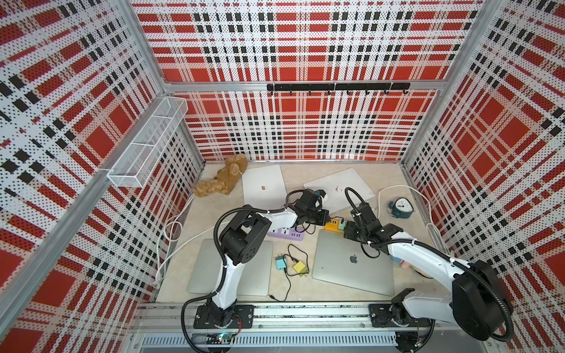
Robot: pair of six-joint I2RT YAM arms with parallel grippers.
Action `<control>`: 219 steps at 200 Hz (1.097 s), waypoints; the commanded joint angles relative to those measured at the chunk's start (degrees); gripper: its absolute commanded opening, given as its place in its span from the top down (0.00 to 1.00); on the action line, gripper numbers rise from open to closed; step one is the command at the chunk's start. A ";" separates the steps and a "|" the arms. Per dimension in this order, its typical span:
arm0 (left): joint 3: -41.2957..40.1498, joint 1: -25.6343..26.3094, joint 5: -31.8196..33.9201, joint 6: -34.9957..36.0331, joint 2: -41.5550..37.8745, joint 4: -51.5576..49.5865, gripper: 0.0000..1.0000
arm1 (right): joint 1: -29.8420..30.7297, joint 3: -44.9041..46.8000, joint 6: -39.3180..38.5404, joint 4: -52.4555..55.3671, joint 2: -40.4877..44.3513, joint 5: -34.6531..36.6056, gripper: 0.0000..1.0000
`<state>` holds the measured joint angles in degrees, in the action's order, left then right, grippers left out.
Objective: Unplug the laptop charger
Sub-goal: Remove the plug from the socket.
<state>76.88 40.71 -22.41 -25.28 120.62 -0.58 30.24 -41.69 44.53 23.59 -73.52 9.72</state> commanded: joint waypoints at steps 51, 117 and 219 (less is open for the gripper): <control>-0.23 0.08 4.30 2.46 1.03 -5.22 1.00 | 2.36 -5.49 2.28 -0.52 -5.50 4.44 0.42; -1.10 0.07 2.77 1.73 1.73 -4.18 1.00 | 2.30 -8.19 2.95 -0.20 -9.32 5.71 0.41; -2.73 -0.23 1.85 0.93 1.38 -2.54 1.00 | 5.14 -15.42 2.06 4.83 -16.49 11.75 0.44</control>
<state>76.53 40.69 -21.65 -24.16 120.62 -0.03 33.85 -54.02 46.46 25.21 -87.79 17.45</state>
